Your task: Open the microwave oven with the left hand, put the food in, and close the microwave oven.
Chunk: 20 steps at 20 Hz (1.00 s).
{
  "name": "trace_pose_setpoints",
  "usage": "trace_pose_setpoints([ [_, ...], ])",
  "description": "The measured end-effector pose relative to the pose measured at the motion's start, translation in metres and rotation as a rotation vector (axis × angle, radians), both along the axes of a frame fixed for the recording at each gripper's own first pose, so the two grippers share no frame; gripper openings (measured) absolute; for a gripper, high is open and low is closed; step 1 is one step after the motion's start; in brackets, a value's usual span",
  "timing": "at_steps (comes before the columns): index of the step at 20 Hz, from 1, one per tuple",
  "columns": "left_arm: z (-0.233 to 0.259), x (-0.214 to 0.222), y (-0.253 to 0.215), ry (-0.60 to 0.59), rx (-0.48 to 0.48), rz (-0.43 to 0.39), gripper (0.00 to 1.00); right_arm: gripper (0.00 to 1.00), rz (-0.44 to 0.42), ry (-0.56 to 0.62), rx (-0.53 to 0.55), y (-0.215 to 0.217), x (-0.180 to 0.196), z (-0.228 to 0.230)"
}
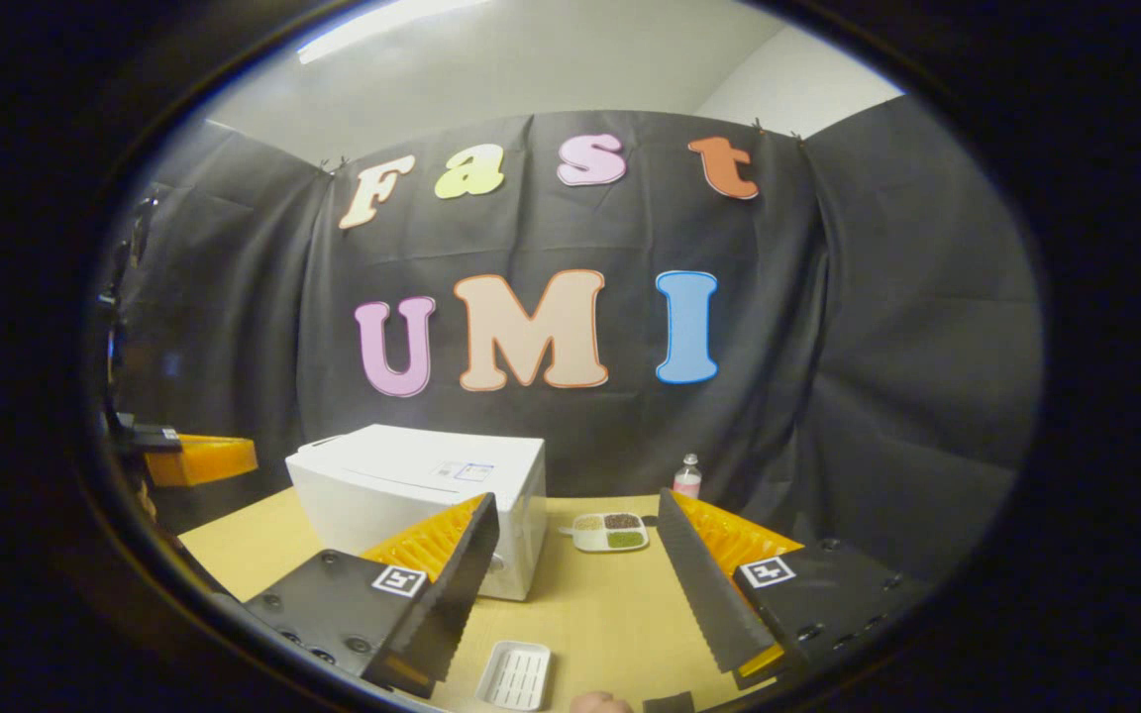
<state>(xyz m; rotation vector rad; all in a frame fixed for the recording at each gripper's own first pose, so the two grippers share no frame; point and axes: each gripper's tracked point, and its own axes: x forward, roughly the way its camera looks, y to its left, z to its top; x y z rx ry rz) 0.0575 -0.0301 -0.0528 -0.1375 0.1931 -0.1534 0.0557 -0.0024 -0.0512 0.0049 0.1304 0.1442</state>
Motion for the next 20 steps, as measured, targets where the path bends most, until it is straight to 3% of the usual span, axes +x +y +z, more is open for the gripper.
trace_pose_setpoints([
  [1,0.009,-0.005,-0.002,-0.023,-0.012,-0.009,0.32,0.98,0.006,-0.006,0.000,0.004,0.001,0.003],
  [3,0.014,-0.010,0.004,-0.040,-0.014,0.003,0.95,0.98,0.017,-0.002,0.003,0.010,0.003,0.003],
  [4,0.015,-0.011,0.010,-0.038,-0.007,0.024,0.94,0.89,0.023,-0.005,0.010,0.013,0.003,0.005],
  [13,0.038,-0.017,0.015,-0.090,0.041,0.049,0.94,0.89,0.033,-0.045,0.026,0.012,0.000,0.019],
  [14,0.040,-0.017,0.015,-0.095,0.044,0.047,0.94,0.98,0.030,-0.051,0.023,0.009,0.000,0.020],
  [15,0.041,-0.017,0.014,-0.098,0.045,0.048,0.94,0.98,0.026,-0.054,0.019,0.006,-0.001,0.021],
  [16,0.041,-0.016,0.012,-0.099,0.044,0.043,0.96,0.89,0.021,-0.056,0.016,0.005,-0.001,0.022],
  [20,0.041,-0.013,0.007,-0.103,0.043,0.030,0.94,0.89,0.000,-0.061,0.018,-0.004,-0.004,0.022],
])
